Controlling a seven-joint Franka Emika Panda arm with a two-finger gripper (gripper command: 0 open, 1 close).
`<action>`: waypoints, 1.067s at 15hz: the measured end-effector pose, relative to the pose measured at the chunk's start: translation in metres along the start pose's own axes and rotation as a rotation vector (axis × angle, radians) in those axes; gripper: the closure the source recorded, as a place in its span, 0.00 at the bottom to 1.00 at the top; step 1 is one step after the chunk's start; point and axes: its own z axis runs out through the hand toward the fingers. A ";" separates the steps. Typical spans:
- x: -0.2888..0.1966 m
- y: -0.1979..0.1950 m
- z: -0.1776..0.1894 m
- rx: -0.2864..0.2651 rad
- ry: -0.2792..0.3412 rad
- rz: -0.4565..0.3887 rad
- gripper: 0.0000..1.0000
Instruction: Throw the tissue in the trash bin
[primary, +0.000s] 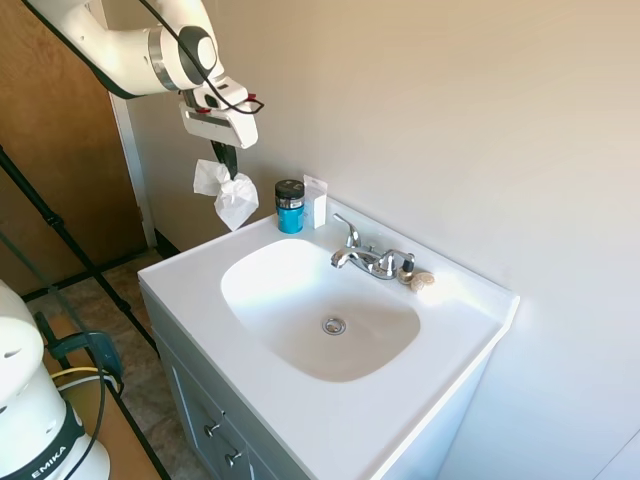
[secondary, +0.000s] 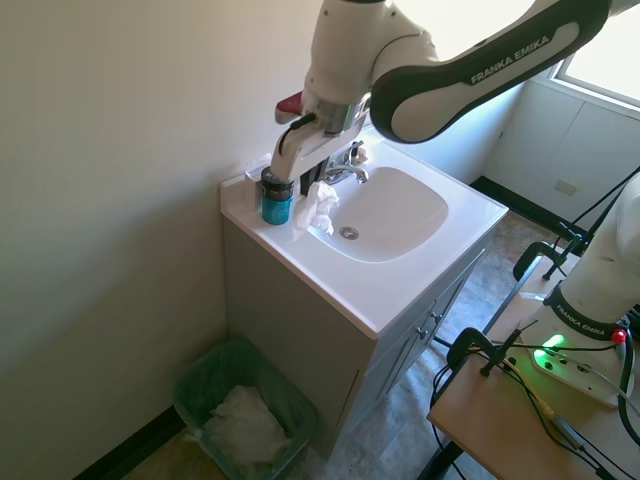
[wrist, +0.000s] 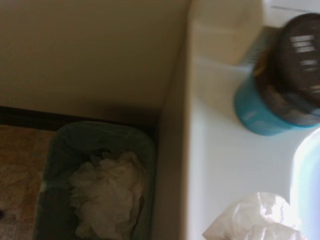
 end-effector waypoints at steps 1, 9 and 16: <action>-0.014 -0.015 0.012 -0.007 -0.011 -0.008 1.00; -0.058 -0.079 0.125 -0.103 -0.073 0.018 0.00; -0.074 -0.091 0.141 -0.115 -0.098 0.041 0.00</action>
